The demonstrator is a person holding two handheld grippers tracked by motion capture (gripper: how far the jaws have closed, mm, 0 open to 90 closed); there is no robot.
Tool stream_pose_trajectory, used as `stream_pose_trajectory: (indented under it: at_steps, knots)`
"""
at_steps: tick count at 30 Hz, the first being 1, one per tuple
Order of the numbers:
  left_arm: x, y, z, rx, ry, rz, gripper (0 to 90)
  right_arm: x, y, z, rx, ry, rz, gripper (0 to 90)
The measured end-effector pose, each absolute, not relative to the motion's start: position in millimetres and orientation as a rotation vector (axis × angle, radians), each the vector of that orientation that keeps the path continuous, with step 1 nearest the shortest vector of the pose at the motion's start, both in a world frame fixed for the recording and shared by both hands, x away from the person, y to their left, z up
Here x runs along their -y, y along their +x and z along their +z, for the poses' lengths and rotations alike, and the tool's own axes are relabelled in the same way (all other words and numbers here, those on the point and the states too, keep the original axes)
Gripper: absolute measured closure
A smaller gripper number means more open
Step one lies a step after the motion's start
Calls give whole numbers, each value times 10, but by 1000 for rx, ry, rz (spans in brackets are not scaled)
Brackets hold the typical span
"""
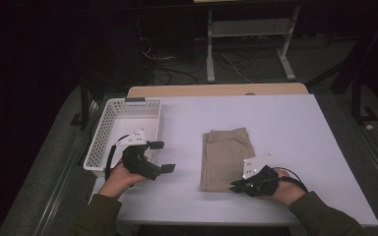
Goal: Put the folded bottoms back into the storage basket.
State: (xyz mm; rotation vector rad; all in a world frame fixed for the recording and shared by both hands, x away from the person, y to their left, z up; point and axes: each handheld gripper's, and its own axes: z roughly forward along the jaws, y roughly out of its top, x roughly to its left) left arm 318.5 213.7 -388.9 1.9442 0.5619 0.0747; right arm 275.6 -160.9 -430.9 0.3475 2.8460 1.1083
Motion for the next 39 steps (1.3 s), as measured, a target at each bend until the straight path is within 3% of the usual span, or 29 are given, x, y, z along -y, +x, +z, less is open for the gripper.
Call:
stream_pose_trajectory:
  at_steps: [10,11,13,15,16,20,23,39]
  knots:
    - [-2138,3185,-3889,-563,1945,74,0,1637,2674,-4352,-2859,348,1107,778]
    - [-2137,3184,-3889,-562,1945,73,0,1637,2674,-4351,-2857,350,1111,764]
    - [-2137,3185,-3889,-562,1946,73,0,1652,2665,-4336,-2861,360,1141,649]
    - [-2138,3186,-3889,-561,1946,73,0,1662,2662,-4321,-2851,377,1153,618]
    - [-2138,3186,-3889,-561,1946,72,0,1697,2662,-4285,-2824,413,1188,530]
    - [-2137,3186,-3889,-561,1947,73,0,1750,2660,-4263,-2793,453,1203,493]
    - [-2136,3186,-3889,-563,1947,74,0,1818,2665,-4271,-2760,531,1188,417]
    - [-2138,3189,-3889,-565,1947,75,0,2167,2597,-4281,-2632,752,1202,272]
